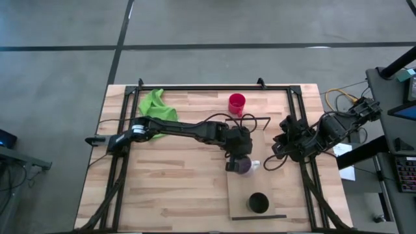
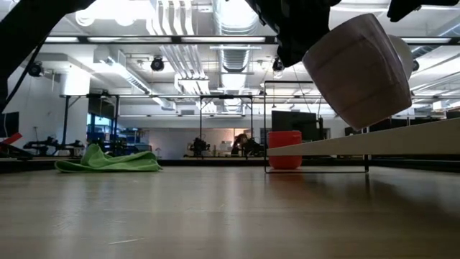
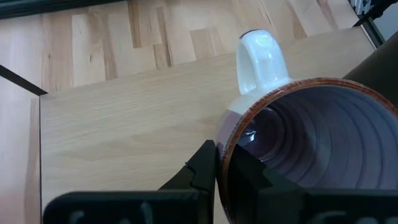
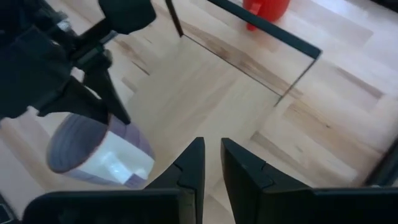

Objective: Stack small to large cups/mugs on shelf
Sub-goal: Put the purple mug on the shelf

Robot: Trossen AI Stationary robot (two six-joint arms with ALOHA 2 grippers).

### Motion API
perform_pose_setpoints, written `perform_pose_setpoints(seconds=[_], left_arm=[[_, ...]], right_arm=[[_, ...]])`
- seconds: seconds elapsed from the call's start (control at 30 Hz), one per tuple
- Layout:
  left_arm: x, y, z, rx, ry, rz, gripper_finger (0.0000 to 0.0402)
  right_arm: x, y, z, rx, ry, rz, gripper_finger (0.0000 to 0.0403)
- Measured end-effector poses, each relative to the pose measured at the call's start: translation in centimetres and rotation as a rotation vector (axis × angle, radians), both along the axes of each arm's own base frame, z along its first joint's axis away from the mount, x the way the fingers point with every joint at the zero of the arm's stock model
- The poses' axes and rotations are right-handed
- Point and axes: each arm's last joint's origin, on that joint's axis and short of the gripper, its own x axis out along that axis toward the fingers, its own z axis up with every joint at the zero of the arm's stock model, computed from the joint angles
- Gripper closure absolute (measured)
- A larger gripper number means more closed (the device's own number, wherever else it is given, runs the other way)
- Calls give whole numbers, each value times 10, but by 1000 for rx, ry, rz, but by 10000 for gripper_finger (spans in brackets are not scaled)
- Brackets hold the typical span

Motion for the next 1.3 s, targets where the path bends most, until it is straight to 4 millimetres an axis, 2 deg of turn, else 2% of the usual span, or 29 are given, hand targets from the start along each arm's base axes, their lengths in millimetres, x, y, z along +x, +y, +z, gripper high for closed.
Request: perform_pose_setpoints(seconds=[0.33,0.8,1.3], left_arm=[[-2,-2,-16,-10,47,13,394],[-2,-2,-16,-8,46,12,385],[4,-4,-10,-17,-31,7,370]], right_arm=[[10,6,-12,19,-50,24,355],[16,10,-16,67,-90,31,355],[26,16,-25,42,-43,38,355]])
